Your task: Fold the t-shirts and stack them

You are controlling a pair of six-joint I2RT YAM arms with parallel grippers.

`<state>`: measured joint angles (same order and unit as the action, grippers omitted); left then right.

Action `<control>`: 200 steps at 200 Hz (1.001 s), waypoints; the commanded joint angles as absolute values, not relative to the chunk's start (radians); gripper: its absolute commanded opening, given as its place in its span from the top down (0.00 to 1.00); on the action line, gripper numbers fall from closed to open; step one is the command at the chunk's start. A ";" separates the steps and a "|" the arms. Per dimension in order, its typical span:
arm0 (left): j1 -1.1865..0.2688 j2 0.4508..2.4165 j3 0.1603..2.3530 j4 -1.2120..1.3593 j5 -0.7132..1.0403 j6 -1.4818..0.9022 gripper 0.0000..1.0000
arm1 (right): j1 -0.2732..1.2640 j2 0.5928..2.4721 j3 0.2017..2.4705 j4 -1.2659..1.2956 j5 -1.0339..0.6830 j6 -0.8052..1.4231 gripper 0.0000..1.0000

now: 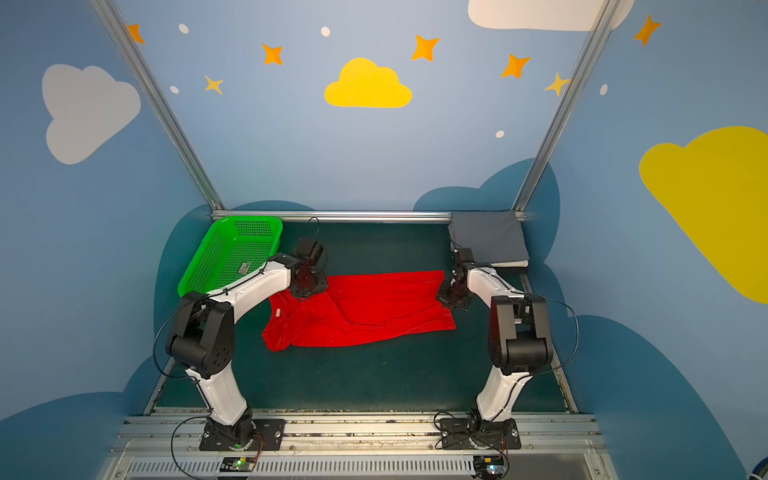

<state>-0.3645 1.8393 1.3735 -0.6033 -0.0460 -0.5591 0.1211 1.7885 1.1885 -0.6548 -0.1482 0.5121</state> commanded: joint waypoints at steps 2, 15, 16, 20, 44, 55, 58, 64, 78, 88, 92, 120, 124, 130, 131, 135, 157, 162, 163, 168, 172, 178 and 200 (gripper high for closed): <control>-0.359 1.861 1.431 -0.571 -0.058 -0.539 0.42 | 0.114 1.786 1.187 -0.694 -0.130 0.489 0.88; -0.359 1.866 1.456 -0.582 -0.092 -0.534 0.32 | 0.115 1.780 1.186 -0.702 -0.128 0.479 0.79; -0.359 1.867 1.457 -0.582 -0.095 -0.534 0.31 | 0.116 1.780 1.186 -0.703 -0.127 0.479 0.78; -0.359 1.861 1.459 -0.580 -0.106 -0.534 0.30 | 0.115 1.778 1.187 -0.706 -0.125 0.478 0.75; -0.372 1.771 1.406 -0.518 -0.130 -0.526 0.25 | 0.116 1.754 1.183 -0.715 -0.110 0.468 0.47; -0.384 1.720 1.367 -0.488 -0.121 -0.514 0.22 | 0.120 1.744 1.183 -0.719 -0.102 0.461 0.44; -0.389 1.706 1.354 -0.485 -0.119 -0.511 0.22 | 0.120 1.741 1.183 -0.720 -0.100 0.460 0.43; -0.397 1.682 1.336 -0.481 -0.113 -0.511 0.22 | 0.122 1.735 1.182 -0.721 -0.099 0.456 0.42; -0.433 1.632 1.288 -0.467 -0.109 -0.509 0.17 | 0.131 1.724 1.178 -0.723 -0.099 0.448 0.42; -0.472 1.598 1.246 -0.447 -0.107 -0.505 0.15 | 0.139 1.716 1.178 -0.725 -0.111 0.445 0.43; -0.490 1.587 1.231 -0.441 -0.109 -0.507 0.15 | 0.142 1.713 1.177 -0.725 -0.118 0.442 0.45; -0.591 1.544 1.157 -0.416 -0.104 -0.550 0.15 | 0.197 1.694 1.167 -0.734 -0.148 0.419 0.57; -0.601 1.540 1.148 -0.414 -0.105 -0.558 0.15 | 0.207 1.693 1.164 -0.734 -0.152 0.413 0.60; -0.610 1.533 1.138 -0.416 -0.111 -0.571 0.15 | 0.224 1.691 1.162 -0.734 -0.159 0.400 0.64; -0.611 1.532 1.137 -0.417 -0.111 -0.573 0.15 | 0.227 1.692 1.161 -0.734 -0.160 0.399 0.65; -0.615 1.527 1.129 -0.417 -0.115 -0.583 0.15 | 0.239 1.691 1.161 -0.735 -0.162 0.395 0.67; -0.618 1.485 1.080 -0.404 -0.141 -0.625 0.15 | 0.293 1.710 1.161 -0.739 -0.194 0.377 0.78; -0.617 1.477 1.069 -0.401 -0.149 -0.633 0.15 | 0.304 1.717 1.161 -0.738 -0.197 0.375 0.79; -0.617 1.475 1.067 -0.401 -0.151 -0.634 0.15 | 0.307 1.718 1.160 -0.737 -0.198 0.375 0.79; -0.616 1.468 1.060 -0.400 -0.161 -0.639 0.15 | 0.317 1.726 1.160 -0.734 -0.199 0.373 0.79; -0.616 1.464 1.056 -0.401 -0.165 -0.640 0.15 | 0.326 1.734 1.160 -0.731 -0.199 0.373 0.79; -0.614 1.462 1.052 -0.404 -0.172 -0.640 0.15 | 0.335 1.745 1.162 -0.730 -0.199 0.372 0.79; -0.604 1.469 1.044 -0.413 -0.175 -0.640 0.15 | 0.359 1.786 1.180 -0.721 -0.206 0.370 0.84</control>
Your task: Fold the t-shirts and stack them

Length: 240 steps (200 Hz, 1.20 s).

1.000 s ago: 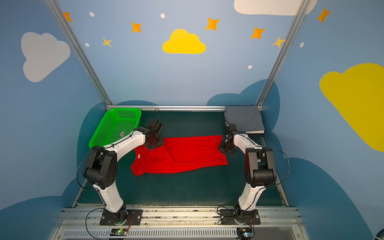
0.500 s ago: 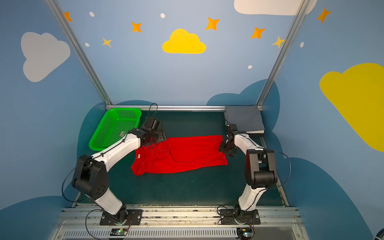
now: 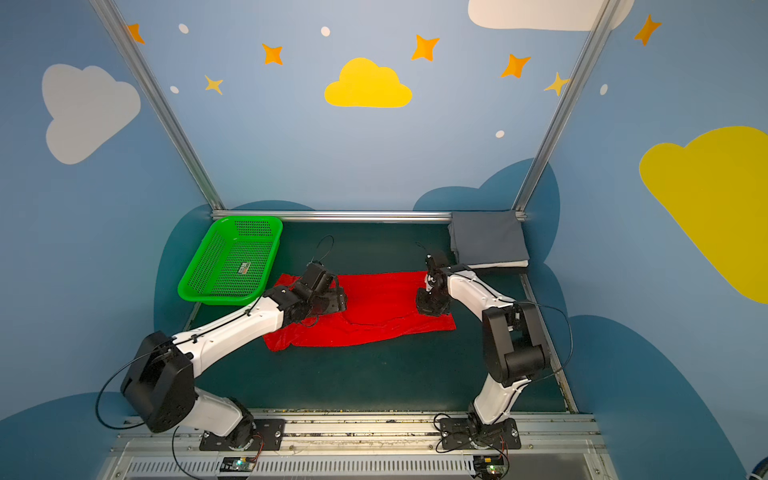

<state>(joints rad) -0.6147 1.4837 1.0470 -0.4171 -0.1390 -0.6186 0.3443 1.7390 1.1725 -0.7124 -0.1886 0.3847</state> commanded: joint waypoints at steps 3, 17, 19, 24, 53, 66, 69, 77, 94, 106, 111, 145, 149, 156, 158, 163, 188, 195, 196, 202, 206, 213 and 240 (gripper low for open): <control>-0.603 1.471 1.041 -0.412 -0.172 -0.641 0.15 | 0.362 1.789 1.180 -0.718 -0.207 0.369 0.84; -0.590 1.481 1.032 -0.405 -0.160 -0.649 0.15 | 0.374 1.805 1.187 -0.710 -0.211 0.368 0.84; -0.589 1.482 1.029 -0.402 -0.159 -0.651 0.15 | 0.377 1.808 1.188 -0.711 -0.212 0.367 0.84; -0.583 1.486 1.022 -0.396 -0.156 -0.658 0.15 | 0.381 1.815 1.193 -0.715 -0.219 0.367 0.85; -0.544 1.532 1.019 -0.378 -0.124 -0.677 0.16 | 0.403 1.805 1.168 -0.710 -0.261 0.374 0.86; -0.535 1.562 1.029 -0.378 -0.124 -0.671 0.16 | 0.423 1.791 1.152 -0.708 -0.253 0.378 0.85; -0.536 1.569 1.032 -0.378 -0.123 -0.670 0.15 | 0.428 1.790 1.150 -0.707 -0.252 0.378 0.85; -0.535 1.586 1.039 -0.376 -0.123 -0.664 0.15 | 0.436 1.790 1.142 -0.704 -0.263 0.379 0.84; -0.532 1.615 1.051 -0.377 -0.126 -0.655 0.15 | 0.440 1.813 1.129 -0.685 -0.271 0.394 0.84; -0.531 1.625 1.058 -0.374 -0.126 -0.655 0.15 | 0.438 1.834 1.129 -0.667 -0.257 0.409 0.85; -0.531 1.629 1.058 -0.372 -0.126 -0.653 0.15 | 0.437 1.843 1.133 -0.662 -0.258 0.413 0.85; -0.528 1.628 1.048 -0.362 -0.138 -0.653 0.15 | 0.440 1.882 1.181 -0.662 -0.220 0.427 0.86; -0.526 1.625 1.047 -0.361 -0.138 -0.653 0.15 | 0.440 1.882 1.185 -0.666 -0.211 0.428 0.86; -0.528 1.624 1.044 -0.359 -0.138 -0.652 0.15 | 0.440 1.878 1.189 -0.670 -0.197 0.426 0.86; -0.528 1.623 1.043 -0.358 -0.138 -0.651 0.15 | 0.440 1.877 1.190 -0.672 -0.193 0.426 0.86; -0.527 1.623 1.043 -0.357 -0.138 -0.649 0.15 | 0.440 1.874 1.191 -0.673 -0.184 0.425 0.85; -0.522 1.622 1.038 -0.354 -0.143 -0.639 0.16 | 0.440 1.873 1.212 -0.690 -0.151 0.413 0.83; -0.520 1.623 1.039 -0.354 -0.142 -0.637 0.15 | 0.439 1.881 1.222 -0.699 -0.148 0.410 0.83; -0.519 1.623 1.039 -0.353 -0.142 -0.637 0.16 | 0.439 1.882 1.224 -0.701 -0.147 0.410 0.83; -0.517 1.625 1.039 -0.352 -0.138 -0.634 0.15 | 0.439 1.891 1.233 -0.707 -0.143 0.406 0.83; -0.514 1.628 1.039 -0.352 -0.136 -0.633 0.15 | 0.439 1.896 1.240 -0.709 -0.142 0.406 0.83; -0.512 1.631 1.039 -0.354 -0.134 -0.633 0.15 | 0.438 1.907 1.245 -0.712 -0.139 0.406 0.83; -0.503 1.633 1.043 -0.352 -0.127 -0.625 0.16 | 0.437 1.928 1.261 -0.704 -0.128 0.413 0.84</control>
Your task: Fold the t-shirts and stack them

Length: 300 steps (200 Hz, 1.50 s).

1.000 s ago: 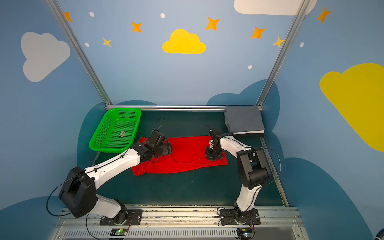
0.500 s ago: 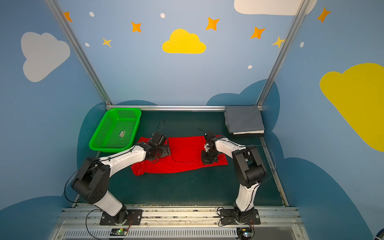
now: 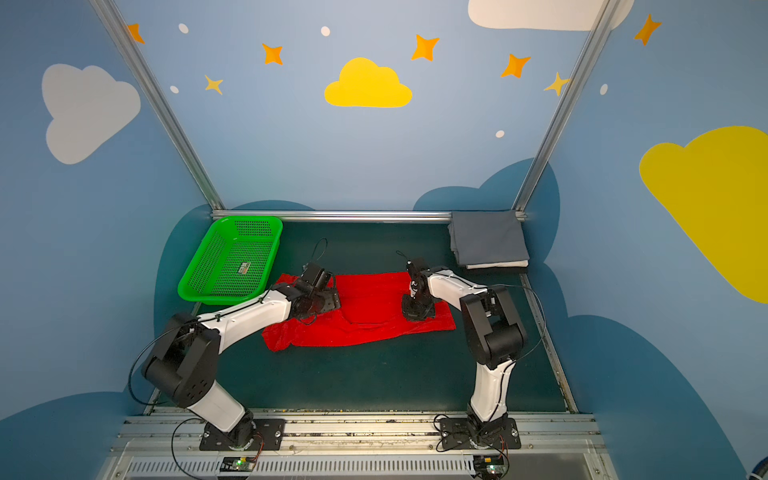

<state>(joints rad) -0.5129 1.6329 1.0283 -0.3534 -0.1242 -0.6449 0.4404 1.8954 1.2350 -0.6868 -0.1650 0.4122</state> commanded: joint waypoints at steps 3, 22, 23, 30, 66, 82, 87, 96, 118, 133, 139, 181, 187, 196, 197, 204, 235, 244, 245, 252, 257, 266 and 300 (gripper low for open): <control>-0.503 1.634 1.043 -0.351 -0.128 -0.623 0.15 | 0.437 1.930 1.263 -0.703 -0.126 0.414 0.84; -0.499 1.631 1.044 -0.351 -0.133 -0.619 0.15 | 0.436 1.946 1.287 -0.699 -0.119 0.418 0.83; -0.499 1.631 1.044 -0.351 -0.133 -0.619 0.15 | 0.435 1.948 1.289 -0.699 -0.118 0.419 0.83; -0.496 1.629 1.047 -0.354 -0.135 -0.616 0.16 | 0.436 1.955 1.301 -0.701 -0.115 0.418 0.83; -0.492 1.622 1.051 -0.364 -0.143 -0.603 0.16 | 0.433 2.002 1.364 -0.719 -0.072 0.413 0.76; -0.491 1.616 1.056 -0.370 -0.144 -0.600 0.16 | 0.429 2.017 1.385 -0.720 -0.058 0.413 0.74; -0.492 1.616 1.058 -0.369 -0.143 -0.598 0.15 | 0.429 2.022 1.392 -0.720 -0.056 0.410 0.73; -0.490 1.610 1.059 -0.370 -0.140 -0.600 0.15 | 0.429 2.033 1.409 -0.731 -0.048 0.406 0.70; -0.491 1.594 1.063 -0.383 -0.140 -0.600 0.16 | 0.428 2.060 1.442 -0.758 0.001 0.397 0.69; -0.491 1.577 1.058 -0.385 -0.143 -0.600 0.15 | 0.427 2.069 1.455 -0.767 0.031 0.394 0.69; -0.490 1.571 1.057 -0.387 -0.143 -0.599 0.16 | 0.425 2.071 1.458 -0.767 0.038 0.393 0.69; -0.494 1.536 1.055 -0.403 -0.146 -0.590 0.15 | 0.422 2.073 1.483 -0.757 0.021 0.395 0.81; -0.498 1.532 1.055 -0.402 -0.146 -0.588 0.15 | 0.422 2.072 1.485 -0.757 0.018 0.397 0.82; -0.503 1.529 1.055 -0.400 -0.143 -0.581 0.15 | 0.422 2.071 1.489 -0.757 0.013 0.400 0.83; -0.504 1.529 1.056 -0.400 -0.143 -0.580 0.15 | 0.422 2.071 1.488 -0.757 0.012 0.400 0.83; -0.507 1.529 1.059 -0.399 -0.134 -0.575 0.16 | 0.422 2.069 1.487 -0.755 0.008 0.402 0.83; -0.538 1.561 1.087 -0.413 -0.111 -0.553 0.16 | 0.421 2.043 1.460 -0.747 -0.002 0.415 0.74; -0.544 1.584 1.100 -0.421 -0.114 -0.546 0.16 | 0.420 2.024 1.445 -0.738 -0.010 0.421 0.71; -0.544 1.588 1.103 -0.423 -0.114 -0.544 0.16 | 0.420 2.022 1.443 -0.737 -0.010 0.421 0.71; -0.545 1.611 1.119 -0.434 -0.112 -0.539 0.16 | 0.420 2.006 1.427 -0.729 -0.017 0.425 0.68; -0.547 1.630 1.135 -0.445 -0.113 -0.537 0.16 | 0.418 1.993 1.418 -0.725 -0.021 0.429 0.67; -0.549 1.668 1.166 -0.468 -0.114 -0.531 0.16 | 0.419 1.969 1.398 -0.716 -0.029 0.434 0.66; -0.562 1.779 1.266 -0.554 -0.168 -0.527 0.17 | 0.410 1.889 1.321 -0.686 -0.043 0.449 0.65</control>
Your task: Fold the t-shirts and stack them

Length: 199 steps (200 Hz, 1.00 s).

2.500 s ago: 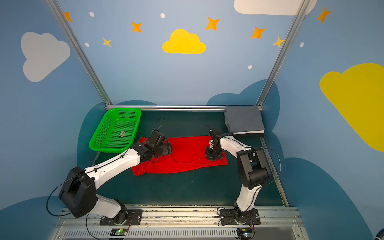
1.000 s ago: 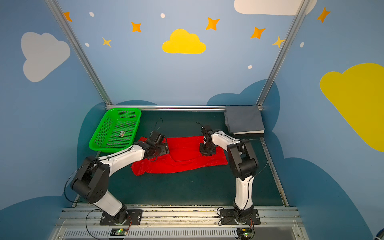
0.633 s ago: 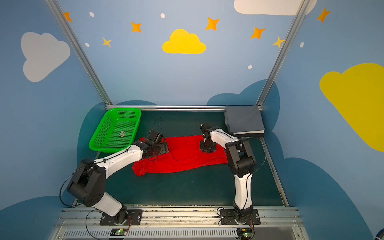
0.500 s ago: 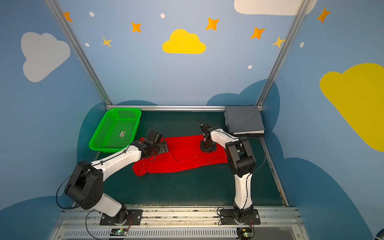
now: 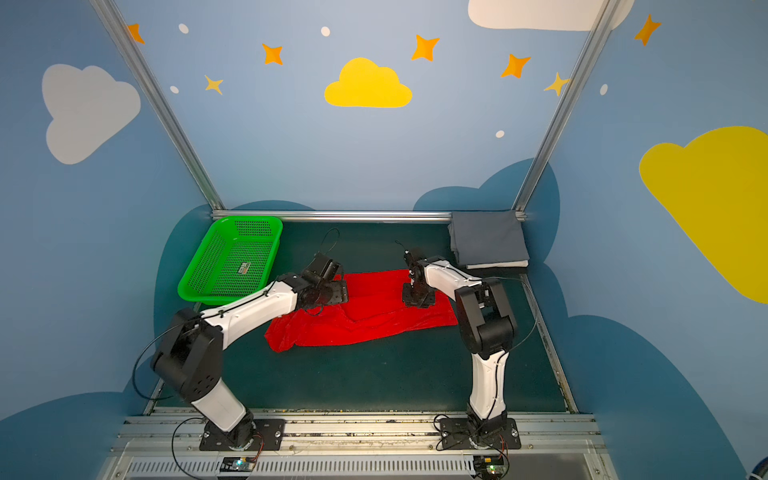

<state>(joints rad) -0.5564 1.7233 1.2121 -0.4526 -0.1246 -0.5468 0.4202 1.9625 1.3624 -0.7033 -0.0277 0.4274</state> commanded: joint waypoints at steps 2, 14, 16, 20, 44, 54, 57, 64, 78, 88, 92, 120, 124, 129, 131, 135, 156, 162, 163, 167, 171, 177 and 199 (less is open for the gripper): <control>-0.563 1.783 1.269 -0.559 -0.170 -0.529 0.17 | 0.409 1.885 1.316 -0.685 -0.043 0.449 0.65; -0.565 1.794 1.283 -0.576 -0.179 -0.540 0.18 | 0.402 1.864 1.293 -0.678 -0.046 0.454 0.61; -0.567 1.795 1.284 -0.578 -0.181 -0.543 0.17 | 0.402 1.860 1.290 -0.677 -0.046 0.454 0.60; -0.568 1.793 1.284 -0.580 -0.186 -0.548 0.17 | 0.400 1.853 1.283 -0.676 -0.045 0.455 0.60; -0.576 1.748 1.252 -0.570 -0.224 -0.569 0.17 | 0.388 1.818 1.256 -0.665 -0.052 0.456 0.44; -0.586 1.724 1.229 -0.558 -0.249 -0.580 0.17 | 0.387 1.801 1.247 -0.659 -0.055 0.454 0.28; -0.587 1.717 1.221 -0.552 -0.255 -0.584 0.17 | 0.386 1.796 1.245 -0.656 -0.056 0.452 0.27; -0.589 1.703 1.203 -0.538 -0.265 -0.589 0.17 | 0.386 1.786 1.240 -0.650 -0.057 0.447 0.25; -0.587 1.694 1.178 -0.512 -0.272 -0.597 0.17 | 0.385 1.769 1.234 -0.648 -0.051 0.446 0.24; -0.586 1.705 1.179 -0.509 -0.267 -0.597 0.16 | 0.384 1.761 1.231 -0.648 -0.046 0.445 0.24; -0.586 1.712 1.184 -0.510 -0.266 -0.596 0.16 | 0.384 1.758 1.231 -0.649 -0.047 0.446 0.24; -0.581 1.788 1.219 -0.522 -0.261 -0.600 0.16 | 0.377 1.738 1.216 -0.654 -0.046 0.448 0.23; -0.579 1.797 1.222 -0.521 -0.259 -0.601 0.16 | 0.376 1.733 1.211 -0.653 -0.046 0.448 0.24; -0.576 1.808 1.225 -0.518 -0.256 -0.603 0.16 | 0.374 1.727 1.206 -0.651 -0.046 0.447 0.23; -0.575 1.812 1.226 -0.517 -0.254 -0.605 0.17 | 0.374 1.725 1.204 -0.650 -0.046 0.448 0.23; -0.573 1.819 1.229 -0.514 -0.252 -0.606 0.17 | 0.374 1.721 1.199 -0.649 -0.046 0.448 0.23; -0.564 1.858 1.246 -0.507 -0.243 -0.610 0.17 | 0.368 1.707 1.180 -0.643 -0.062 0.452 0.23; -0.562 1.868 1.255 -0.509 -0.243 -0.609 0.18 | 0.367 1.704 1.176 -0.643 -0.065 0.454 0.23; -0.562 1.871 1.257 -0.510 -0.243 -0.610 0.18 | 0.366 1.703 1.175 -0.643 -0.065 0.454 0.23; -0.562 1.879 1.265 -0.515 -0.245 -0.611 0.18 | 0.364 1.702 1.172 -0.645 -0.066 0.455 0.24; -0.560 1.886 1.274 -0.523 -0.247 -0.613 0.19 | 0.363 1.700 1.171 -0.644 -0.065 0.456 0.24; -0.558 1.896 1.286 -0.532 -0.249 -0.615 0.20 | 0.362 1.698 1.167 -0.646 -0.063 0.456 0.24; -0.557 1.920 1.323 -0.563 -0.269 -0.614 0.30 | 0.358 1.682 1.154 -0.647 -0.055 0.457 0.23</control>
<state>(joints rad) -0.5621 1.9068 1.2739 -0.5217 -0.2398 -0.6086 0.3664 1.7287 1.1702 -0.6453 -0.0536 0.4492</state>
